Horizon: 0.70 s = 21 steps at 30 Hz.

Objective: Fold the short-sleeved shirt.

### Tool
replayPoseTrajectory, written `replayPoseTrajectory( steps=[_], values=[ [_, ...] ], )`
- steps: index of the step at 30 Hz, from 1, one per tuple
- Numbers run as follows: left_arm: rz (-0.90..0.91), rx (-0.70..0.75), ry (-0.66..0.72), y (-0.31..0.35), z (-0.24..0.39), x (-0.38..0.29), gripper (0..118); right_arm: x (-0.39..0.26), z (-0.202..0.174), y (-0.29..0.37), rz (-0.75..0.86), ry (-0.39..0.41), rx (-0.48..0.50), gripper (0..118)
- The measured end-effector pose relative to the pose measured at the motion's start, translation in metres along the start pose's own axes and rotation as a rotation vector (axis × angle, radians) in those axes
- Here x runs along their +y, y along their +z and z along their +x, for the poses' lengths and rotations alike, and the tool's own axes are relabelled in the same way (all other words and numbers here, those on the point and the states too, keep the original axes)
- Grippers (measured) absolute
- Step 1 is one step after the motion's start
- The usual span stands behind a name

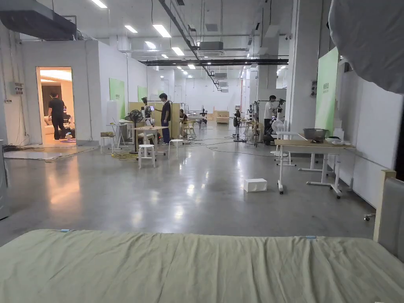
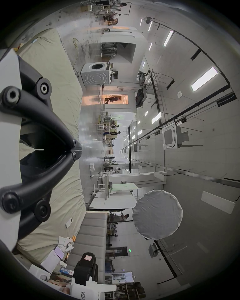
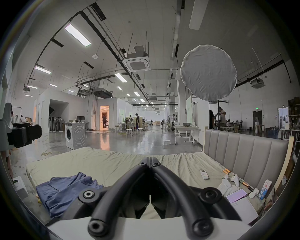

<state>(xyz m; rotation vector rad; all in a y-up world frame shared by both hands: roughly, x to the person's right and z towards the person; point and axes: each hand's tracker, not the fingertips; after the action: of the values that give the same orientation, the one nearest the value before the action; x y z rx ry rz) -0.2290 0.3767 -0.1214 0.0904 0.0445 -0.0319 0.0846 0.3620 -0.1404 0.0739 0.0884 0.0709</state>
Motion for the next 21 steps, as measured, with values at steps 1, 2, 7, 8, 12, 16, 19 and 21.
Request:
replayPoseTrajectory(
  steps=[1,2,7,8,12,16,19,21],
  values=[
    [-0.005,0.007,-0.003,0.000,0.000,-0.001,0,-0.002,0.001,0.001,0.000,0.000,-0.001,0],
    [-0.010,0.012,-0.005,0.000,0.000,-0.001,0,-0.004,0.001,0.001,-0.001,0.002,-0.007,0],
    [0.025,0.020,-0.045,-0.006,-0.002,0.013,0,0.011,0.008,-0.003,0.015,-0.002,-0.003,0],
    [0.034,0.023,-0.062,-0.008,-0.002,0.018,0,0.017,0.010,-0.004,0.041,0.015,0.006,0],
    [0.043,0.034,-0.928,-0.021,0.025,0.010,0,0.008,-0.040,-0.014,0.103,1.275,0.045,0],
    [0.030,-0.229,-1.364,-0.023,0.022,-0.086,0,-0.091,-0.034,-0.016,0.104,1.677,0.344,0],
    [-0.124,-0.417,-1.708,-0.012,0.013,-0.147,0,-0.138,-0.043,0.001,0.072,1.839,0.539,0],
    [-0.031,-0.529,-1.837,0.000,0.004,-0.167,0,-0.144,-0.030,0.015,0.098,1.915,0.595,0]
  ],
)
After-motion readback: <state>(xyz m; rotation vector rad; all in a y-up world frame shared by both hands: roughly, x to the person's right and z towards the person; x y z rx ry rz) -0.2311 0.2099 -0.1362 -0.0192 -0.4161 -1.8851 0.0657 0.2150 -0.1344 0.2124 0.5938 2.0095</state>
